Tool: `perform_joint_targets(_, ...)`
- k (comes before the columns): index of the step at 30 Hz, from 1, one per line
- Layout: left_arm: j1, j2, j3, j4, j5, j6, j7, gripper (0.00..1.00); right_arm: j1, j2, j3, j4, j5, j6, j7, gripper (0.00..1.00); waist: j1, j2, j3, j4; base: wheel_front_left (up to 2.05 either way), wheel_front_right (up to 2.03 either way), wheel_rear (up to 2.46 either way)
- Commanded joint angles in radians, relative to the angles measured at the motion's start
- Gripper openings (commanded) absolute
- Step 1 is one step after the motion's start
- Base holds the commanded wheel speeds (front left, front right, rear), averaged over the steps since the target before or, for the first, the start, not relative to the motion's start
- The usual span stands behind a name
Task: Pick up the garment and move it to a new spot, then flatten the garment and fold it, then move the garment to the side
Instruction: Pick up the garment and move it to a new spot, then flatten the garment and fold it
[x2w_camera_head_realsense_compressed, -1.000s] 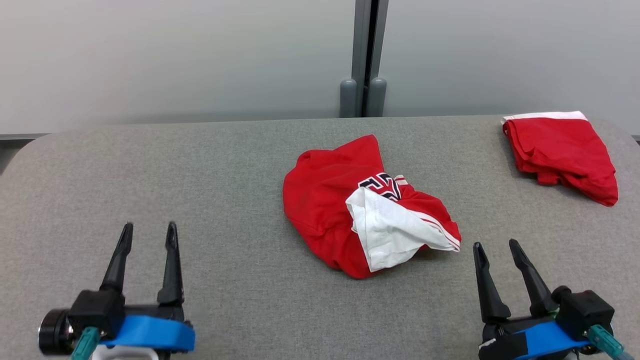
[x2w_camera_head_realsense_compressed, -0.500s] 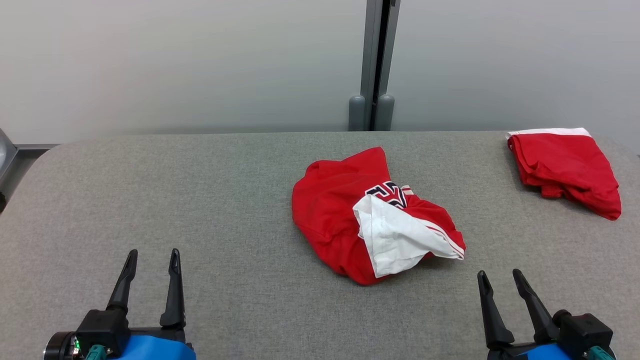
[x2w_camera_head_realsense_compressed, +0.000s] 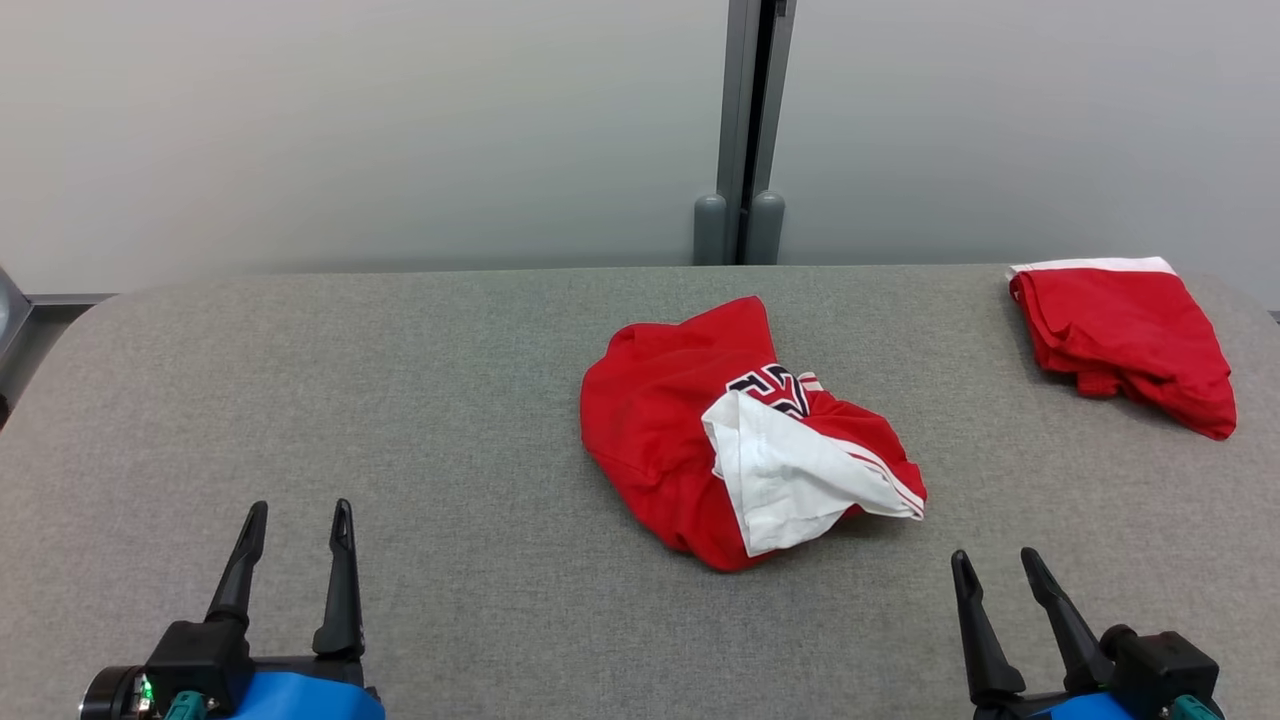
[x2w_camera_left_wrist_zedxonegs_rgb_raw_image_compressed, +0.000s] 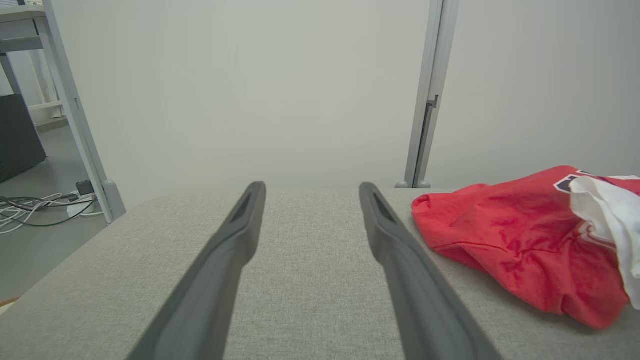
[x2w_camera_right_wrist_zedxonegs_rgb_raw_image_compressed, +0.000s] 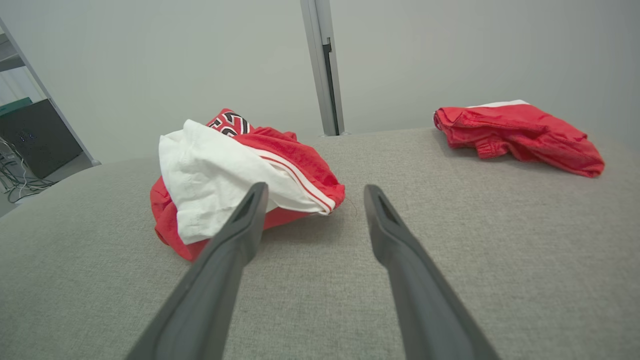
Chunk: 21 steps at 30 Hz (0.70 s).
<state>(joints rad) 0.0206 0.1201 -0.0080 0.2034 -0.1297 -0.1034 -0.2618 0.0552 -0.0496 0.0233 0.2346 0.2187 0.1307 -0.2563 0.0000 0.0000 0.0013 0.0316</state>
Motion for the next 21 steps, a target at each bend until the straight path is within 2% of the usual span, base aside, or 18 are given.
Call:
perform_joint_targets(1, 0.004, -0.003, 0.009, 0.004, 0.009, -0.004, -0.004, 1.00, 0.012, -0.002, 0.001, 0.002, 0.002, 0.000, 0.002, 1.00, 0.0000, 0.0000, 0.000, -0.002, 0.00, 0.00, 0.00)
perform_joint_targets(21, 0.001, -0.018, 0.027, 0.007, 0.029, -0.021, -0.004, 1.00, -0.004, -0.002, -0.002, 0.020, 0.009, 0.000, 0.001, 1.00, 0.0000, 0.0000, 0.001, -0.008, 0.00, 0.00, 0.00)
